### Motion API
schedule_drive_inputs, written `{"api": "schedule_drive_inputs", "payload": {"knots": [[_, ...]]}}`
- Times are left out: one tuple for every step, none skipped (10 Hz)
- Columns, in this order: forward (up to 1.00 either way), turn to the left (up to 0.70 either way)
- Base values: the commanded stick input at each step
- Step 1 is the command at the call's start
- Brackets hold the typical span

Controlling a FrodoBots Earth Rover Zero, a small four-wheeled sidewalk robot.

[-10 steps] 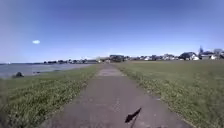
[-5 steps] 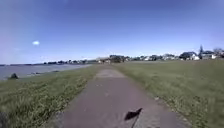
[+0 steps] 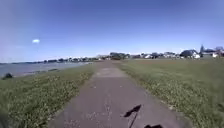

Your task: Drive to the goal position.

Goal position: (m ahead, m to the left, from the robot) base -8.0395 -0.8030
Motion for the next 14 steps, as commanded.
{"api": "schedule_drive_inputs", "payload": {"knots": [[0.7, 0.04], [0.7, 0.04], [0.7, 0.04], [0.7, 0.04], [0.7, 0.04], [0.7, 0.04], [0.7, 0.04], [0.7, 0.04], [0.7, 0.04], [0.7, 0.04], [0.7, 0.04], [0.7, 0.04], [0.7, 0.04], [0.7, 0.04]]}}
